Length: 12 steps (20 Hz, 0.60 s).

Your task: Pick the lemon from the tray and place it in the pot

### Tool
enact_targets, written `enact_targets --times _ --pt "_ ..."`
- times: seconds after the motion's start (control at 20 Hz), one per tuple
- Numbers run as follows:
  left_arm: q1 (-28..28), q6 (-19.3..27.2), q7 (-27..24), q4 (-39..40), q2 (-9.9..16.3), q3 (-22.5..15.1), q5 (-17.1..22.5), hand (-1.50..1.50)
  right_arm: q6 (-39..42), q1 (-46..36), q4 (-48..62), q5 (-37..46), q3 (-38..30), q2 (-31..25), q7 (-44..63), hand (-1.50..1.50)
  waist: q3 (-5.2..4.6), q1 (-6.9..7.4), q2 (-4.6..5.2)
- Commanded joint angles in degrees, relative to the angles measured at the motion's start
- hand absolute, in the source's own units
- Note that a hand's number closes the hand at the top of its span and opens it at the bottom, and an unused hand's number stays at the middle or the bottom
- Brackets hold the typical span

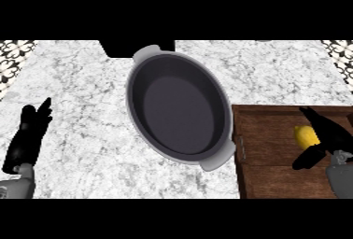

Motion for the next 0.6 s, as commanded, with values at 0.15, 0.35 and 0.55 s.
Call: enact_targets --times 0.15,0.35,0.55 --pt "-2.0 0.5 -3.1 4.6 -1.7 0.8 -2.0 0.0 -7.5 -1.2 7.1 4.5 0.5 1.1 -7.9 1.5 0.09 0.04 0.16" --pt "0.8 -1.0 -2.0 0.8 -1.3 1.4 -1.5 0.0 -7.3 -0.8 2.8 6.8 1.1 0.3 -7.7 1.5 0.08 0.05 0.07" --pt "0.8 -0.1 1.0 -2.7 -3.2 -0.5 -3.0 0.0 -10.4 -1.7 4.0 9.3 0.8 -1.4 -10.8 1.5 0.09 0.03 0.05"
